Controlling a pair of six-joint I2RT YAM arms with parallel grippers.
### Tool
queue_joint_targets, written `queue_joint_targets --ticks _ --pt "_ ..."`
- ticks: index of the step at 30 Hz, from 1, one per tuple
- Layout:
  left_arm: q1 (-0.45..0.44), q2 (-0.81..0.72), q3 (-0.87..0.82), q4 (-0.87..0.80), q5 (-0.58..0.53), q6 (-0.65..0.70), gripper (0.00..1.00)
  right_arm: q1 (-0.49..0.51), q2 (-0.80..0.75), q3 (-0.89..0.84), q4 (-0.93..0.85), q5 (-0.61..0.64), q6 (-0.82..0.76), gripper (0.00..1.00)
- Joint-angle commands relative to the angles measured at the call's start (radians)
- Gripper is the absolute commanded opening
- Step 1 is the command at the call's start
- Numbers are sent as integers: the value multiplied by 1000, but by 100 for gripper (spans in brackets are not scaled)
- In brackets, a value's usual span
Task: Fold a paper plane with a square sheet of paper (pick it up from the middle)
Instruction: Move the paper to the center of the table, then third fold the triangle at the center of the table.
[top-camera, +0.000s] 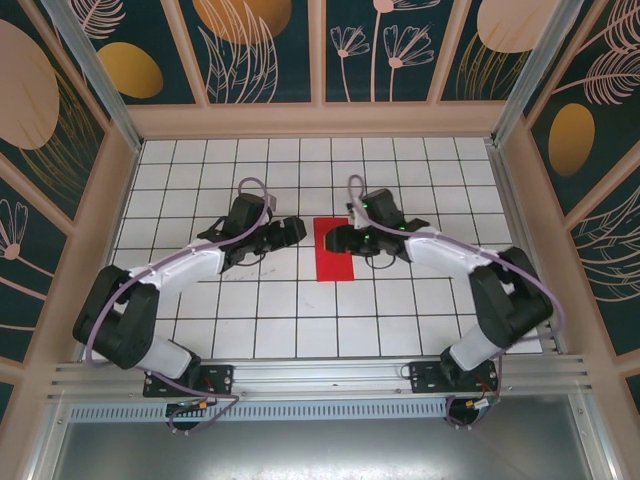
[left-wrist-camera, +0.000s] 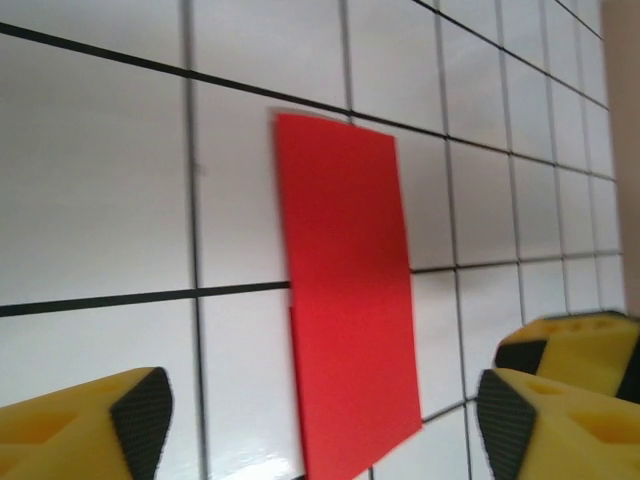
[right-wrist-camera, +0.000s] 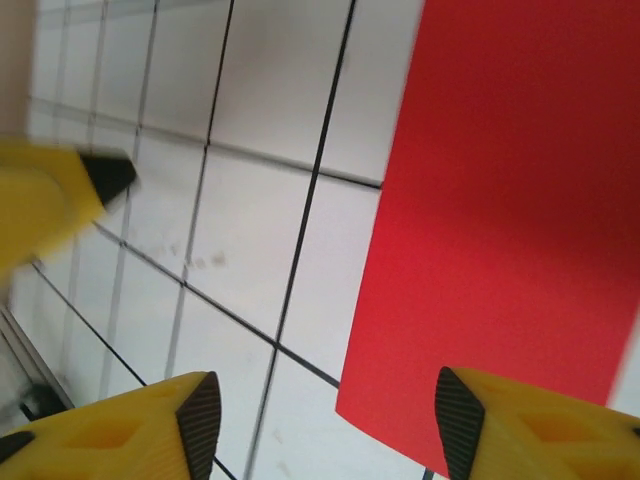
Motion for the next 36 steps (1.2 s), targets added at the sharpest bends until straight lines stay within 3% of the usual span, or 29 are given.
queue_joint_targets --ticks 1,12,16,21,36 --pt "-20 63 33 114 133 -1 76 -33 -69 -93 42 73 161 65" --pt "-89 384 294 3 102 -29 31 -68 -106 -225 117 88 285 68" --pt "-88 435 310 -41 24 -26 26 -69 -96 -226 127 87 300 67" --pt "-89 485 301 -51 13 -30 19 -71 -59 -205 110 74 294 64" --pt "-89 524 238 -66 -36 -50 14 -57 23 -181 83 24 270 51"
